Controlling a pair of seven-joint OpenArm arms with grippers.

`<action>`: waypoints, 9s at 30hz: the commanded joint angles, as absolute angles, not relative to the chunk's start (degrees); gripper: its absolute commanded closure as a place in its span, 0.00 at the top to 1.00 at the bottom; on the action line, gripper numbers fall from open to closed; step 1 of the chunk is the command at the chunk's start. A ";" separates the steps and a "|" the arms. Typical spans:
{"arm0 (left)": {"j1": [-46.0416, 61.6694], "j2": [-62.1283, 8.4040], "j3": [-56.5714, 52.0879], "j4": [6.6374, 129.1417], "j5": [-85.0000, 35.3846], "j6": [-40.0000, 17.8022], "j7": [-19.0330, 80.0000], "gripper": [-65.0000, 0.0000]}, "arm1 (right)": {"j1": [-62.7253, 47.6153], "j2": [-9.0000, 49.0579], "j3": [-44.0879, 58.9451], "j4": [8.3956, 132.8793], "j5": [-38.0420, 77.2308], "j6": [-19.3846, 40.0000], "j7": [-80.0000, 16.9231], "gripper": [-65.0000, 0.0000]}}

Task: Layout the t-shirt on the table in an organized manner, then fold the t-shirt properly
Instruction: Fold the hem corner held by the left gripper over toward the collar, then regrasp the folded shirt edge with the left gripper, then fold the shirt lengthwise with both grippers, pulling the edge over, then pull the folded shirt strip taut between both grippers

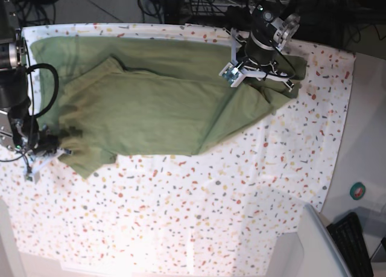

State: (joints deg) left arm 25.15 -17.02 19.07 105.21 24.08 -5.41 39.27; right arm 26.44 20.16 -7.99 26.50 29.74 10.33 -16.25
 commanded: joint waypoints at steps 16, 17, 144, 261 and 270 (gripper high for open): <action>19.82 -24.40 7.96 113.27 3.21 -20.35 49.10 0.71 | 27.56 20.79 -8.04 26.77 29.85 10.51 -16.66 0.00; 16.75 -25.10 6.37 112.66 0.66 -24.13 53.32 0.71 | 27.56 20.79 -8.04 26.77 29.85 10.51 -16.66 0.00; -25.54 -26.77 12.35 72.75 -27.47 -33.80 57.27 0.00 | 27.38 19.74 -7.78 34.24 29.93 10.51 -16.66 0.00; -5.32 -34.42 9.63 84.00 -17.63 -33.80 52.62 0.00 | -12.44 18.33 13.41 83.74 29.85 10.42 -32.13 0.00; -4.35 -37.76 16.13 85.41 -17.54 -33.63 53.49 0.00 | -14.99 18.33 13.32 84.18 29.85 10.42 -32.13 0.00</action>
State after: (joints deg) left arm -3.57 -36.77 16.67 84.64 -17.26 -33.87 53.63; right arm -15.00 17.43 12.86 82.98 29.56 10.33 -32.99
